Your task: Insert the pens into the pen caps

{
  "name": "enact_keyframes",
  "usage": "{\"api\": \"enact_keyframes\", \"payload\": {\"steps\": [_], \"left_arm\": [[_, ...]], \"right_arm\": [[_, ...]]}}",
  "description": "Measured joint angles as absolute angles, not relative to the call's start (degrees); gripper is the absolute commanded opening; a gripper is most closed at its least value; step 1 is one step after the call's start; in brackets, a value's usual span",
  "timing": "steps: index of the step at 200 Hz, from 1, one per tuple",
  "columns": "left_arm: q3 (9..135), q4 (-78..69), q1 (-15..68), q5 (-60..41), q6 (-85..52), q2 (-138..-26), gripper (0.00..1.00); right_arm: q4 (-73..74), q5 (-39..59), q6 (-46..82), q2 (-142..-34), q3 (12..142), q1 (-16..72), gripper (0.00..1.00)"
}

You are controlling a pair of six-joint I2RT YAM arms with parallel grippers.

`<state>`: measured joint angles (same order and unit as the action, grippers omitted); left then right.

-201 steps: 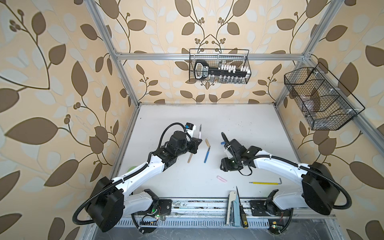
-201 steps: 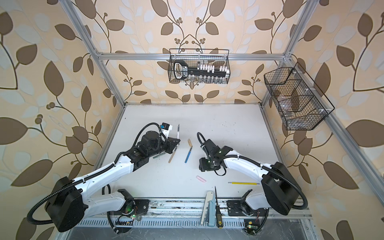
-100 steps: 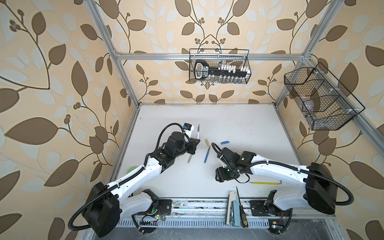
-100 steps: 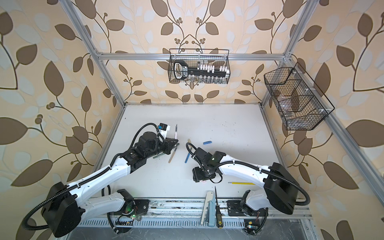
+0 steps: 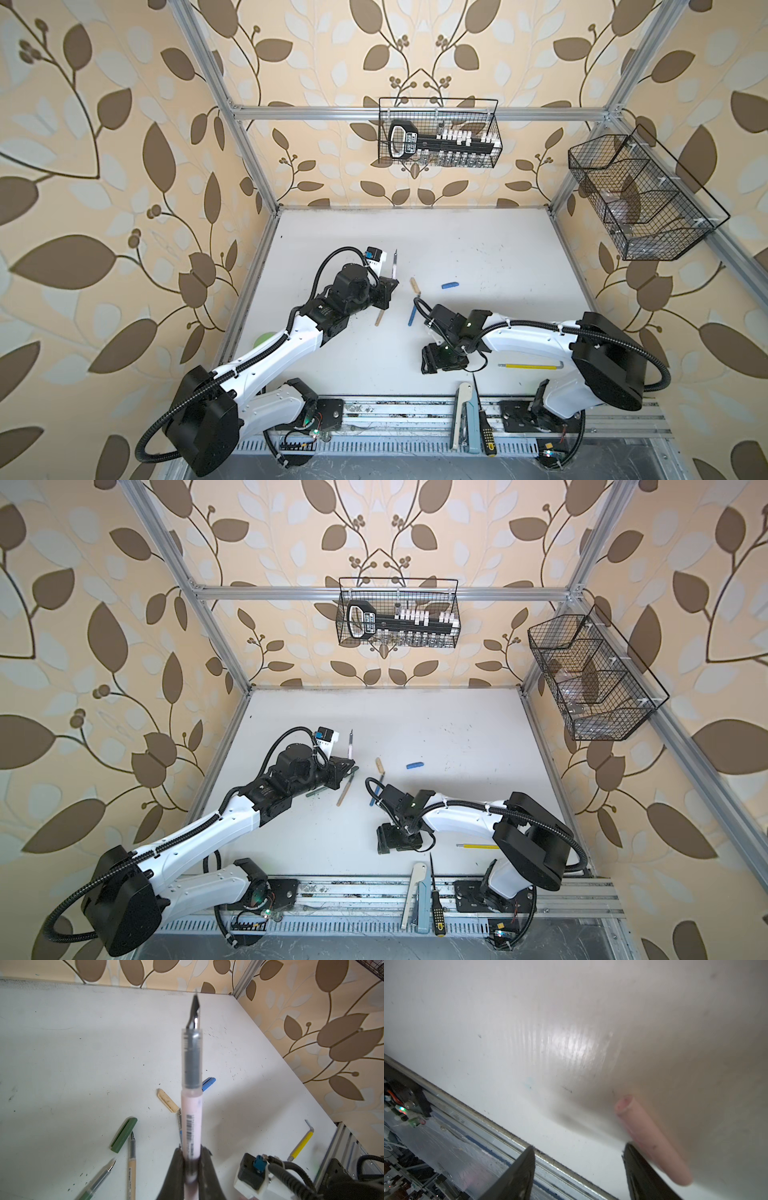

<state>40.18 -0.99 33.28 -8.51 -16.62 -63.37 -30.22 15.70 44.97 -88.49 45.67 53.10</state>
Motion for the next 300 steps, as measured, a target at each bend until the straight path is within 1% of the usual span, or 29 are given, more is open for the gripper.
{"api": "enact_keyframes", "payload": {"steps": [124,203,249,300], "left_arm": [[40.2,-1.1,33.3,-9.0,-16.6,-65.6,0.0],[40.2,-2.0,33.3,-11.2,-16.7,-65.8,0.0],[40.2,-2.7,33.3,-12.2,-16.7,-65.8,0.0],[40.2,-3.2,33.3,-13.6,-16.7,-65.8,0.0]], "right_arm": [[-35.1,11.1,37.4,-90.1,48.6,42.0,0.71],[-32.0,11.2,33.5,-96.7,55.6,41.6,0.68],[-36.7,7.9,33.0,-95.7,56.6,41.7,0.67],[-39.5,6.6,36.3,-95.0,56.6,46.0,0.61]]}}
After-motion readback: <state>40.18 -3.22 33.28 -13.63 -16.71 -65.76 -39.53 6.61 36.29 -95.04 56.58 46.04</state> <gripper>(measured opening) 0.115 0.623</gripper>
